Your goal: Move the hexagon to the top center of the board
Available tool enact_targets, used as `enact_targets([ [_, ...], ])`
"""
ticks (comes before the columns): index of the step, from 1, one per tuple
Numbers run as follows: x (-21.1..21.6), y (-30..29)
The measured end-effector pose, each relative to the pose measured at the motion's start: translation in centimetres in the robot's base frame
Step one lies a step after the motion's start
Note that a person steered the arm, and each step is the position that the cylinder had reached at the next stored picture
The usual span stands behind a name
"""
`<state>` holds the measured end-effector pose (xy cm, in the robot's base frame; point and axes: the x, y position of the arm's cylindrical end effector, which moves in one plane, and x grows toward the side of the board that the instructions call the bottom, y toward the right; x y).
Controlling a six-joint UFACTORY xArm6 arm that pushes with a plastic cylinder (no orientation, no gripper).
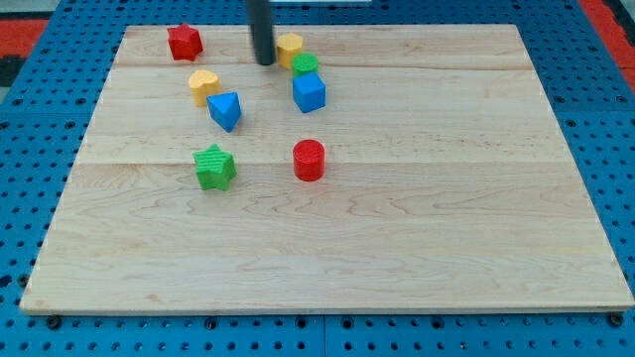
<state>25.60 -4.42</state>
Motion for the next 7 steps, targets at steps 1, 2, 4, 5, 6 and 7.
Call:
enact_targets([
  [1, -3.5, 2.5],
  [2, -4.4, 2.5],
  [4, -5.1, 2.8],
  [5, -4.6, 2.8],
  [6, -2.0, 2.6],
  [7, 0.3, 1.2],
])
